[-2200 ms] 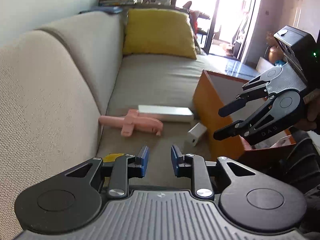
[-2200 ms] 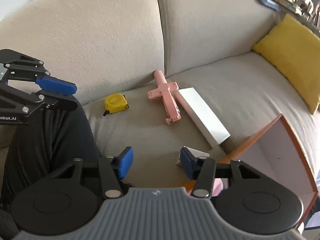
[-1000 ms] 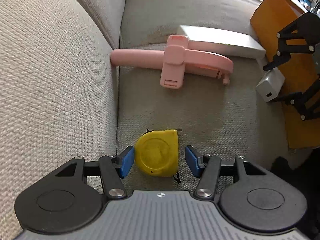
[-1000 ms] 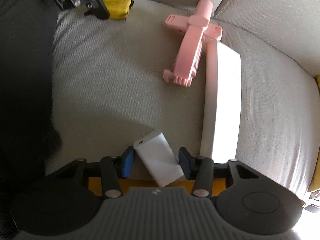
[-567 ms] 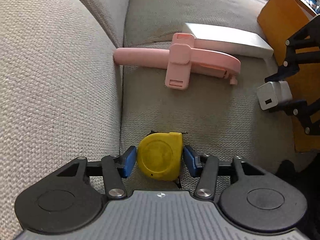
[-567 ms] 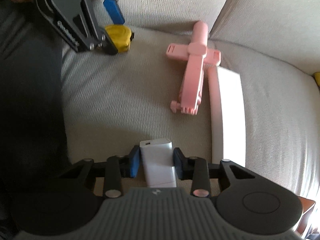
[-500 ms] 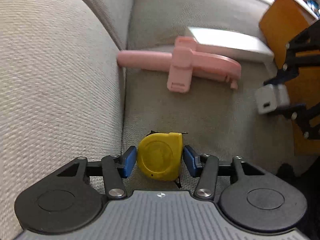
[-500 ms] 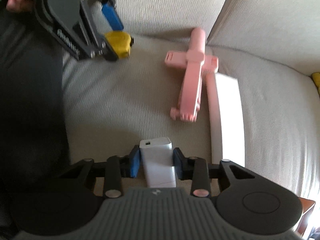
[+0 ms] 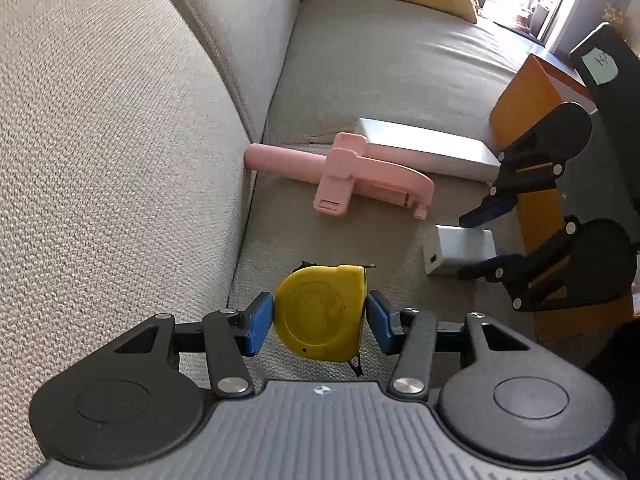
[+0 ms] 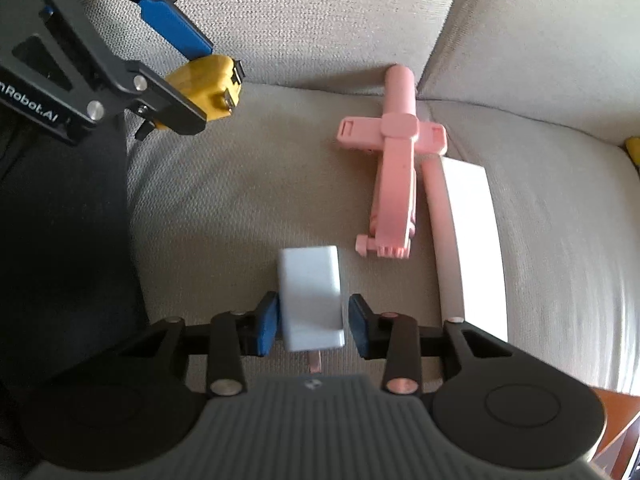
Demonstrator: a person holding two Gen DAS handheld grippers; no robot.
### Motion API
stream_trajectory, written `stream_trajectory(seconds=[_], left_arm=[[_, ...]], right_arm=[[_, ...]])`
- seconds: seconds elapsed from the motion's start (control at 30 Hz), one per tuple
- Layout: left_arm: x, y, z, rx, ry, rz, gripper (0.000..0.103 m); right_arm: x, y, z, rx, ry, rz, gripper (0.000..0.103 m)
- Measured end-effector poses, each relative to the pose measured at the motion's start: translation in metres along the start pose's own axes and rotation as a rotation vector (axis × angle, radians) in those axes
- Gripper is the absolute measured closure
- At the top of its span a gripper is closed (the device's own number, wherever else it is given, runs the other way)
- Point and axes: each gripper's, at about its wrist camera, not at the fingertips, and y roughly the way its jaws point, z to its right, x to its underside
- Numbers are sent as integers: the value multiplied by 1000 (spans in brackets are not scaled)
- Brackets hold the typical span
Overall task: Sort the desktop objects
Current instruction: 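Grasp the yellow tape measure with the left gripper while the right grasps the white charger, then carry the tape measure and white charger over the orange box with both grippers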
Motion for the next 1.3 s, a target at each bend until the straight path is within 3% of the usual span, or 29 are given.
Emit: stream_trajectory(seconds=[0.27, 0.77, 1.07, 1.3], left_arm=[[6, -15, 11, -7, 14, 12, 44], [15, -68, 53, -23, 78, 126, 44], [10, -103, 106, 2, 190, 216, 44], [3, -110, 159, 58, 321, 262, 44]], right_arm=[[4, -11, -17, 54, 27, 29, 68], [22, -112, -41, 134, 66, 261, 68], [75, -192, -51, 270, 135, 336, 68], [136, -206, -43, 339, 238, 263, 68]])
